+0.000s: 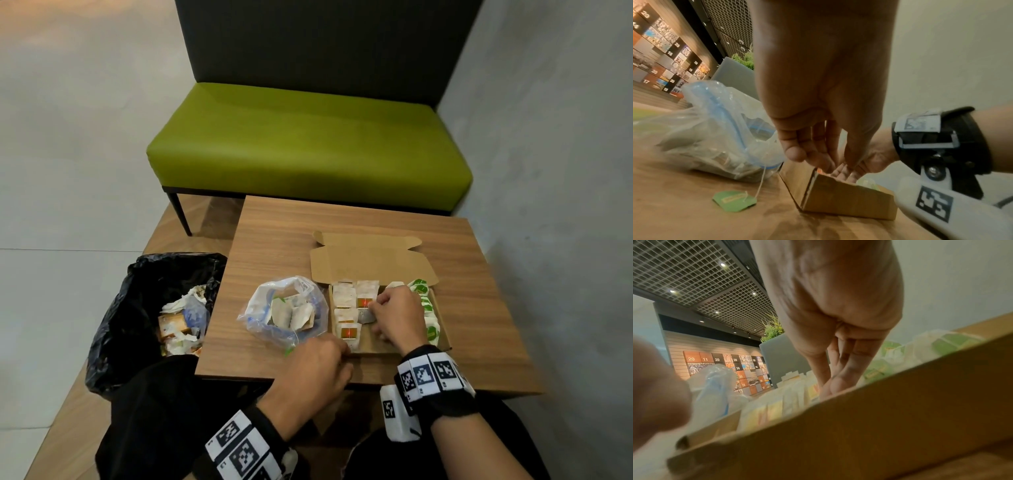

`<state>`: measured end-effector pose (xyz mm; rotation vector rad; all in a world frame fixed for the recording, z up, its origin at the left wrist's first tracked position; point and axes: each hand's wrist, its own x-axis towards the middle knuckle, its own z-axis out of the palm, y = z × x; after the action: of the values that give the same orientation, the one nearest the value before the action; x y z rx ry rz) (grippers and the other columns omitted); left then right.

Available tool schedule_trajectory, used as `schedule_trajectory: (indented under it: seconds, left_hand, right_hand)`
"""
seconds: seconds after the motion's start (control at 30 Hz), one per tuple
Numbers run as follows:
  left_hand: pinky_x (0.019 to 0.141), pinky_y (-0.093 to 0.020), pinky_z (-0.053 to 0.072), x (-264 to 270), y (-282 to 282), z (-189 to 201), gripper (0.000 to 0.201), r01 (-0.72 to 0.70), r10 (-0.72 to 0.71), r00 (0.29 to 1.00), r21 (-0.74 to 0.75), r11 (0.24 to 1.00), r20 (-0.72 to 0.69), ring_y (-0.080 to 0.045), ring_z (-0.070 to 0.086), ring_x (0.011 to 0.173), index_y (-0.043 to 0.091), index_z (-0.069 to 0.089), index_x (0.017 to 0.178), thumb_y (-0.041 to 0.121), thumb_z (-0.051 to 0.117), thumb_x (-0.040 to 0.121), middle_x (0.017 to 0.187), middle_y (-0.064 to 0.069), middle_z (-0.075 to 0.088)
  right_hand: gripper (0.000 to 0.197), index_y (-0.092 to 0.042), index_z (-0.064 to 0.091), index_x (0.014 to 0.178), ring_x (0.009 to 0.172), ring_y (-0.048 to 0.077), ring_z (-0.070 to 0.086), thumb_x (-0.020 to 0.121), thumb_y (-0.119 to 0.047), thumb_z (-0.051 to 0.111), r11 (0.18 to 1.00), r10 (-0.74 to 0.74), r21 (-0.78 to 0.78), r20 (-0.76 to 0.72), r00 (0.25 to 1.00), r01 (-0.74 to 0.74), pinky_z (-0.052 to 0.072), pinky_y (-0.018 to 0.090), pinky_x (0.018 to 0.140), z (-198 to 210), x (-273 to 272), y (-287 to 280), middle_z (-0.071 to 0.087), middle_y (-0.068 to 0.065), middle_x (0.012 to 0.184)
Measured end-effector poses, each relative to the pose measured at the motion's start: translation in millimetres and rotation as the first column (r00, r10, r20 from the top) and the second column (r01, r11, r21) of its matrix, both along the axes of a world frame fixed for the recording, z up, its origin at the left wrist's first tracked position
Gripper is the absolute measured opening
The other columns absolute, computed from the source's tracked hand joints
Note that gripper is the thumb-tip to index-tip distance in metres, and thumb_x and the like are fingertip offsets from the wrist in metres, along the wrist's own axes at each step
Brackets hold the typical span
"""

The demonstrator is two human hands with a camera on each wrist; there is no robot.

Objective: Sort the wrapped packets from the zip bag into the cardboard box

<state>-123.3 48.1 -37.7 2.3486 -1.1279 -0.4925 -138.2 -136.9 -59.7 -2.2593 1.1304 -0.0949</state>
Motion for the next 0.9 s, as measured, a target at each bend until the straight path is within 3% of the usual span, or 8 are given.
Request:
schedule_trajectory:
  seconds: [0.07,0.17,0.33,0.5,0.6,0.73,0.8,0.9]
  left_hand:
    - [0.085,-0.024,0.052,7,10,12,0.017,-0.065,0.066,0.998,-0.079,0.995,0.000,-0.002,0.058,0.094,0.026,0.066,0.108,0.032,0.056,0.095,0.104,0.011,0.064]
    - [0.076,-0.022,0.041,30,27,28,0.010,-0.227,0.260,0.942,-0.167,0.959,0.213,-0.005,0.051,0.089,0.027,0.066,0.096,0.035,0.063,0.090,0.092,0.014,0.054]
    - [0.088,-0.032,0.037,58,24,23,0.041,-0.337,0.273,0.892,0.128,0.933,0.362,-0.012,0.056,0.099,0.028,0.063,0.108,0.061,0.056,0.085,0.105,0.008,0.062]
    - [0.089,-0.037,0.038,58,12,2,0.034,-0.324,0.214,0.883,0.212,0.922,0.418,-0.015,0.059,0.099,0.025,0.070,0.094,0.055,0.053,0.089,0.101,0.005,0.068]
    - [0.086,-0.037,0.031,58,20,3,0.030,-0.327,0.229,0.883,0.186,0.927,0.410,-0.016,0.057,0.101,0.026,0.071,0.090,0.048,0.050,0.093,0.098,0.006,0.070]
    - [0.073,-0.034,0.031,64,45,25,0.034,-0.318,0.321,0.911,-0.054,0.946,0.260,-0.017,0.059,0.075,0.031,0.056,0.064,0.051,0.054,0.090,0.068,0.006,0.063]
    - [0.064,-0.035,0.038,69,55,36,0.041,-0.217,0.228,0.967,-0.106,0.970,0.115,-0.013,0.054,0.063,0.035,0.045,0.055,0.058,0.053,0.088,0.057,0.006,0.053]
    - [0.062,-0.039,0.048,71,59,50,0.029,-0.043,0.045,0.999,-0.119,0.992,0.018,-0.010,0.055,0.065,0.046,0.051,0.059,0.063,0.048,0.082,0.061,0.006,0.055]
  right_hand:
    - [0.011,-0.014,0.070,0.085,0.040,0.012,0.063,0.090,-0.023,0.070,1.000,-0.025,0.010,0.037,0.999,0.024,0.060,0.036,0.051,11,-5,2,0.070,0.003,0.064]
    - [0.010,-0.018,0.073,0.096,0.059,0.013,0.066,0.090,-0.025,0.069,0.994,0.046,-0.108,0.128,0.991,-0.032,0.057,0.031,0.057,29,-10,10,0.069,-0.005,0.072]
    - [0.017,-0.025,0.073,0.102,0.084,0.011,0.059,0.087,-0.030,0.068,0.929,0.331,-0.241,0.191,0.924,-0.282,0.052,0.032,0.071,39,-2,43,0.060,-0.007,0.096]
    - [0.013,-0.029,0.072,0.099,0.096,0.009,0.055,0.089,-0.029,0.064,0.917,0.384,-0.210,0.229,0.895,-0.339,0.050,0.031,0.077,35,-2,65,0.057,-0.010,0.099]
    - [0.011,-0.026,0.073,0.095,0.099,0.010,0.056,0.087,-0.026,0.066,0.916,0.394,-0.201,0.292,0.871,-0.347,0.050,0.033,0.080,31,-8,67,0.059,-0.010,0.099]
    - [0.024,-0.028,0.071,0.110,0.101,0.006,0.056,0.086,-0.026,0.068,0.903,0.427,-0.150,0.409,0.807,-0.402,0.056,0.038,0.079,32,-14,65,0.060,-0.014,0.104]
    - [0.041,-0.034,0.063,0.125,0.103,0.005,0.057,0.085,-0.029,0.069,0.860,0.477,-0.064,0.455,0.752,-0.507,0.057,0.037,0.081,40,-16,67,0.058,-0.019,0.108]
    - [0.047,-0.039,0.060,0.129,0.091,0.012,0.061,0.084,-0.029,0.070,0.794,0.528,-0.010,0.509,0.680,-0.608,0.058,0.040,0.075,49,-19,70,0.061,-0.017,0.102]
